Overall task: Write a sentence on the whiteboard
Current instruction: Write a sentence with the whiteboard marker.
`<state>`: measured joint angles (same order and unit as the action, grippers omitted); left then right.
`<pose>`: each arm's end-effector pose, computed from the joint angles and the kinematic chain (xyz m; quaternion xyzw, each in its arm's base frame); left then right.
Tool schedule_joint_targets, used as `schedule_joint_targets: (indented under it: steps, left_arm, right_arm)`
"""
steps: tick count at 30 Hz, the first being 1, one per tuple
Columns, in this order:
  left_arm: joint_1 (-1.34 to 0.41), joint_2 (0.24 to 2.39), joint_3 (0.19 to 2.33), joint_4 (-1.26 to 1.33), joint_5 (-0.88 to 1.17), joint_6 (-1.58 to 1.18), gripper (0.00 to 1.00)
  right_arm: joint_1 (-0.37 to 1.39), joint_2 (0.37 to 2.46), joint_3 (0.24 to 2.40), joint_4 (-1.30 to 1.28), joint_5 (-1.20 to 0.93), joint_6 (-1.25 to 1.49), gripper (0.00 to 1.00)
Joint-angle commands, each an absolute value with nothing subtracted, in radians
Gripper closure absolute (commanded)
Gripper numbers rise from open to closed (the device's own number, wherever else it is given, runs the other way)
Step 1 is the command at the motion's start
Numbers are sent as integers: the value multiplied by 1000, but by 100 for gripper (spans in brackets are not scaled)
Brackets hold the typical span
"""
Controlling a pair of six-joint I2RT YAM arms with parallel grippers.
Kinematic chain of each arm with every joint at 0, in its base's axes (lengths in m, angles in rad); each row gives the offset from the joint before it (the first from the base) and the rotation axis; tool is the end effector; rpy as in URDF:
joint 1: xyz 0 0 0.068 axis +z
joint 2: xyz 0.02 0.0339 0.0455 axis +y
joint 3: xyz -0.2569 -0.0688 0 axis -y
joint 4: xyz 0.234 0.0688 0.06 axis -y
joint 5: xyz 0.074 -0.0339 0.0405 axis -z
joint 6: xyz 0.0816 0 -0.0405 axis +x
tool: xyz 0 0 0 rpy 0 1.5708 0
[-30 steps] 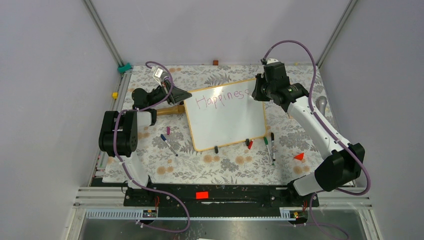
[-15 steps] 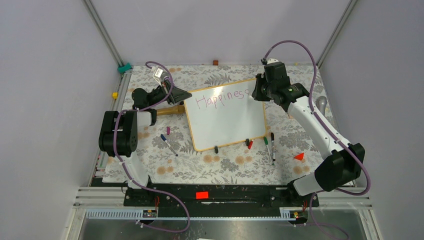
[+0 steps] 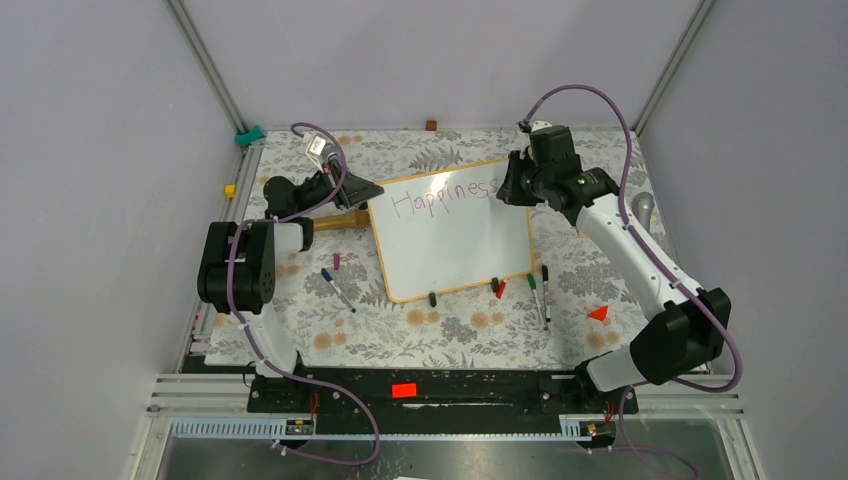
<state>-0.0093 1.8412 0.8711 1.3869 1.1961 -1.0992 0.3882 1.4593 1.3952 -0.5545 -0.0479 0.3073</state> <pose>0.3646 -0.0793 0.2440 0.1698 0.6301 -0.6257 0.4273 0.3275 0.1382 0.3235 -0.0469 0.8874 0.1762 0.4235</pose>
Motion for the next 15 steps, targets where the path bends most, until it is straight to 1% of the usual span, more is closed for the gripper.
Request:
schedule_joint_targets:
  steps: [1, 10, 13, 15]
  left_arm:
    - [-11, 1839, 888, 1473, 1260, -1071, 100]
    - [-12, 1847, 899, 1473, 1260, -1074, 100]
    - [-11, 1858, 911, 1472, 1261, -1075, 100]
    - [-12, 1864, 917, 1473, 1261, -1077, 100]
  right_arm:
    - [383, 1389, 1397, -507, -126, 317, 100]
    - [387, 1298, 1366, -467, -161, 357, 100]
    - [445, 1301, 1375, -508, -69, 356, 100]
    - [527, 1295, 1372, -518, 57, 333, 100]
